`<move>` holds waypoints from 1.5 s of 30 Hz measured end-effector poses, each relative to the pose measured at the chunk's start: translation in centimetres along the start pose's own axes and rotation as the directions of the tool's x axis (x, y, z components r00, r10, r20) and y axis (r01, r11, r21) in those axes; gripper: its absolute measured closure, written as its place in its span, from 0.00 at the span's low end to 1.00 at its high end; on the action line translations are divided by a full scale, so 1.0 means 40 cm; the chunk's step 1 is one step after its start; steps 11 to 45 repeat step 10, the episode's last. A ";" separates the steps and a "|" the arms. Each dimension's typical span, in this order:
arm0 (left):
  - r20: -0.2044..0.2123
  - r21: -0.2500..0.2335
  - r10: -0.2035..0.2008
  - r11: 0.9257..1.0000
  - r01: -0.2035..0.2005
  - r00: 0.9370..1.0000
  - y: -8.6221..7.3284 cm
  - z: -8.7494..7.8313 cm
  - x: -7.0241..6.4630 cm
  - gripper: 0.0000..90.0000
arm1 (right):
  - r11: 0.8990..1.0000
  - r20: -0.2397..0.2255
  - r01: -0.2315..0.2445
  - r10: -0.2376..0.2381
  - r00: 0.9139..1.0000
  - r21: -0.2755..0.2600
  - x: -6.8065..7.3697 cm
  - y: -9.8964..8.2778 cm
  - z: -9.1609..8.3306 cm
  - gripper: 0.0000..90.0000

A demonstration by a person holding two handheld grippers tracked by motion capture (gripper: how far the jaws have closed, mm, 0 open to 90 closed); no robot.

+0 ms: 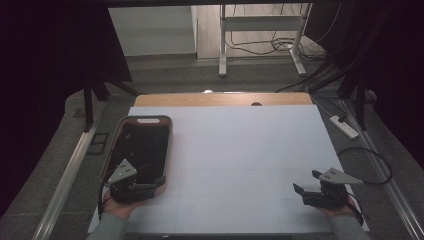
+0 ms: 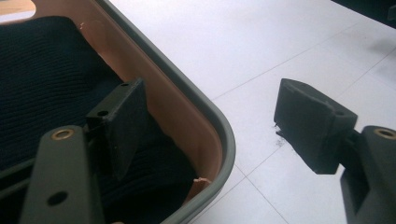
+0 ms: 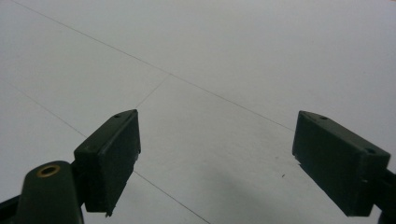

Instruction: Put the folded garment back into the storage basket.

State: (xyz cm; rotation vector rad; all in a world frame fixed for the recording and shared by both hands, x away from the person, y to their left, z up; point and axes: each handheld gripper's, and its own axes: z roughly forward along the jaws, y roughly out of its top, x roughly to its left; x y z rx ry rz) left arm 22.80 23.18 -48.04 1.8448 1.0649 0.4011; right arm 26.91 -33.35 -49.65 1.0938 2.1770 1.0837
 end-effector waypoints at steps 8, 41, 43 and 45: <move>0.002 -0.011 -0.006 1.000 0.006 1.000 0.002 -0.004 0.001 0.28 | 1.000 -0.006 -0.009 0.009 1.000 -0.010 -0.003 0.001 -0.001 0.18; 0.001 -0.011 -0.009 1.000 0.009 1.000 0.002 -0.004 0.001 0.28 | 1.000 -0.007 -0.011 0.011 1.000 -0.012 -0.003 0.001 -0.001 0.18; 0.001 -0.011 -0.009 1.000 0.009 1.000 0.002 -0.004 0.001 0.28 | 1.000 -0.007 -0.011 0.011 1.000 -0.012 -0.003 0.001 -0.001 0.18; 0.001 -0.011 -0.009 1.000 0.009 1.000 0.002 -0.004 0.001 0.28 | 1.000 -0.007 -0.011 0.011 1.000 -0.012 -0.003 0.001 -0.001 0.18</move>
